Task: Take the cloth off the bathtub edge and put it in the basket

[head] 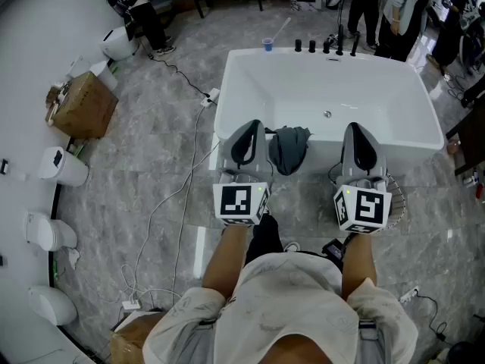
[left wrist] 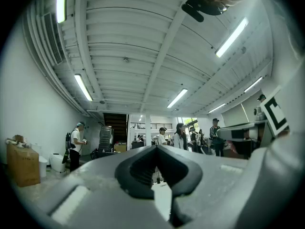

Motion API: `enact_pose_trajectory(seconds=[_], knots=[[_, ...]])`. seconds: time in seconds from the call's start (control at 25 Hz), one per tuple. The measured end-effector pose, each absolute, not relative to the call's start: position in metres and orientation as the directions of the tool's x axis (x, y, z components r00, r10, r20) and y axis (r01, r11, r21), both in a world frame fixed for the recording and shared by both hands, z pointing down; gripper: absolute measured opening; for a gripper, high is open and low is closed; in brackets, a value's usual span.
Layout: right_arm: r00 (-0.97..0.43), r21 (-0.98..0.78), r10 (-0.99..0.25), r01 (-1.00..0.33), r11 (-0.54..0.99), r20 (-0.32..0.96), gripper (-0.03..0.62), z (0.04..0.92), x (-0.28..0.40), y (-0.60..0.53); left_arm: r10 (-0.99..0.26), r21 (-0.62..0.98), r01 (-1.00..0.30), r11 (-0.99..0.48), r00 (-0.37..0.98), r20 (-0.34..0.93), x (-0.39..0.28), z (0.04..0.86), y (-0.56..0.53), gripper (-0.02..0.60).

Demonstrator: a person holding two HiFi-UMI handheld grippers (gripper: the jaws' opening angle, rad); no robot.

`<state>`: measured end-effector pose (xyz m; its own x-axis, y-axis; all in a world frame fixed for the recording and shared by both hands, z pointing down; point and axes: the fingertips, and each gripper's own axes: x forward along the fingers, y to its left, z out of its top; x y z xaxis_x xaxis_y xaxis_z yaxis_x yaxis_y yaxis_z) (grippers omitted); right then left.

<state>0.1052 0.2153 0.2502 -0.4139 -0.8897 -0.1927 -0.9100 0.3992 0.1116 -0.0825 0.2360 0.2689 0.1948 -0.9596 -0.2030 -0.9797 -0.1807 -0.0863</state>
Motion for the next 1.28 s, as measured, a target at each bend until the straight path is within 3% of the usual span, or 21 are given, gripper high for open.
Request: enact_pose_trajectory(seconds=[1.28], knots=[[-0.446, 0.077, -0.882, -0.895, 0.439, -0.152, 0.002, 0.274, 0.096, 0.169, -0.963, -0.074, -0.976, -0.203, 0.212, -0.167, -0.071, 0.285, 0.189, -0.001]])
